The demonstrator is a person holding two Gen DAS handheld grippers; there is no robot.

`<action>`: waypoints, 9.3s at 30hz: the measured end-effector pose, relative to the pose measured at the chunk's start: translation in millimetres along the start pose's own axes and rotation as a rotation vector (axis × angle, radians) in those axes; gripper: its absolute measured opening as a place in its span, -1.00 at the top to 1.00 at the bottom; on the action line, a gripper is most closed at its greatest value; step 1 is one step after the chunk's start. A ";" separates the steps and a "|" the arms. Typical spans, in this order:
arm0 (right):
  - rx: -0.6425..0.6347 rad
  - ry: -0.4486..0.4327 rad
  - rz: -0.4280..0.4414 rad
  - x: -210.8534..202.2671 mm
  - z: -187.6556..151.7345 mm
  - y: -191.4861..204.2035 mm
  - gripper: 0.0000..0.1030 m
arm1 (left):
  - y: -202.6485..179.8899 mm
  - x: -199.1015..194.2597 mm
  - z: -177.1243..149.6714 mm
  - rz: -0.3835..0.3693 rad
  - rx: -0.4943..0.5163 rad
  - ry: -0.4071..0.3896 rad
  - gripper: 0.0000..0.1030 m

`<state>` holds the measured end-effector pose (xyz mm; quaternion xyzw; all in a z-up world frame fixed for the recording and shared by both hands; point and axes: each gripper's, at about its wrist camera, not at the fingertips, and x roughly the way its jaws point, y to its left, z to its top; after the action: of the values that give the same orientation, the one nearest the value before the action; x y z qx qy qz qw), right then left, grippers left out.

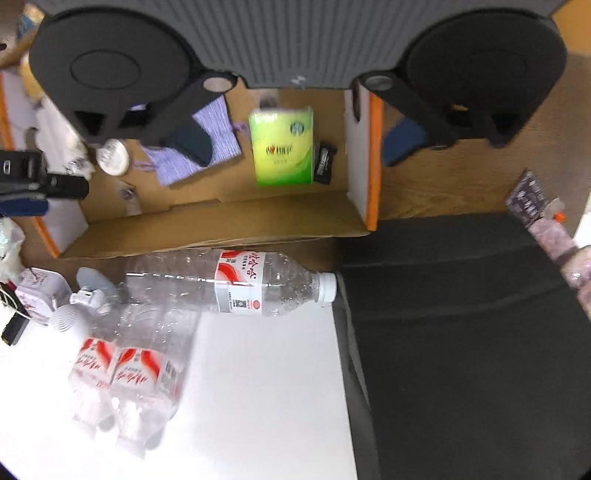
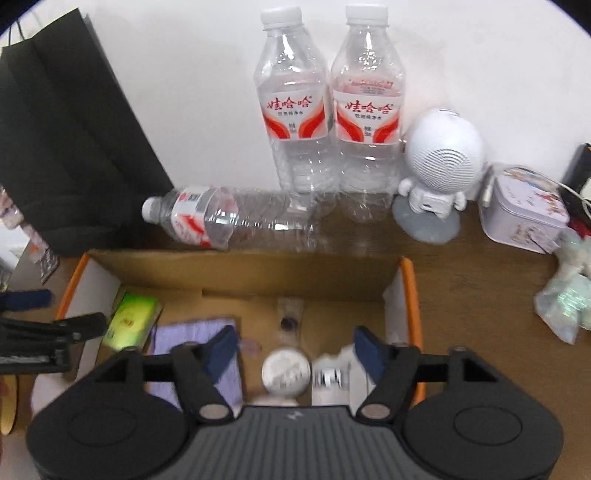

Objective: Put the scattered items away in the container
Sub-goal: 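Withdraw both tools from the box back over the table, then grasp the white cap with the left tool while the right tool grasps the snack packet, then lower the white cap and snack packet into the box and open both tools, then withdraw both tools from the box back over the table, then grasp the beige block with the left tool while the right tool grasps the clear sachet, then lower the beige block and clear sachet into the box and open both tools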

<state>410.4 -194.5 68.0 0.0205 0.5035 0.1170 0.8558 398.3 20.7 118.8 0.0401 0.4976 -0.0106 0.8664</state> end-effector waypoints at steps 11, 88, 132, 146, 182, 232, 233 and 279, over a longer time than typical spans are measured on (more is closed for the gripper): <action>0.009 -0.105 0.078 -93.5 -66.4 15.8 -0.67 | -13.1 -110.2 -80.9 0.033 0.004 -0.194 -1.00; -0.029 -0.511 -0.100 -112.7 -317.8 -6.8 0.67 | -21.1 -120.9 -346.3 -0.003 -0.092 -0.498 0.45; 0.054 0.246 0.324 38.7 -30.5 82.2 -0.35 | 31.2 7.7 -24.8 -0.050 -0.048 -0.126 -0.52; -0.013 0.230 0.030 -25.7 -1.9 37.5 -0.69 | 8.5 -12.8 -16.5 -0.032 -0.063 0.120 -1.00; -0.085 -0.339 -0.008 -111.6 -377.8 32.4 -1.00 | -53.8 -91.9 -368.4 -0.035 -0.034 -0.334 -1.00; -0.040 -0.332 -0.040 -70.9 -277.4 0.5 0.14 | -76.2 -62.3 -263.0 -0.191 0.159 -0.458 -0.27; -0.025 -0.327 -0.026 -66.5 -273.2 -1.4 0.16 | -81.7 -55.1 -257.4 -0.193 0.178 -0.444 -0.27; -0.164 -0.459 0.115 -140.3 -409.4 46.9 0.83 | -96.5 -150.7 -406.5 0.012 -0.085 -0.550 0.77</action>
<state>-18.2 -213.8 -6.0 0.0057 0.2829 0.1985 0.9384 -33.5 -46.2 39.3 0.0022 0.2435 0.0047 0.9699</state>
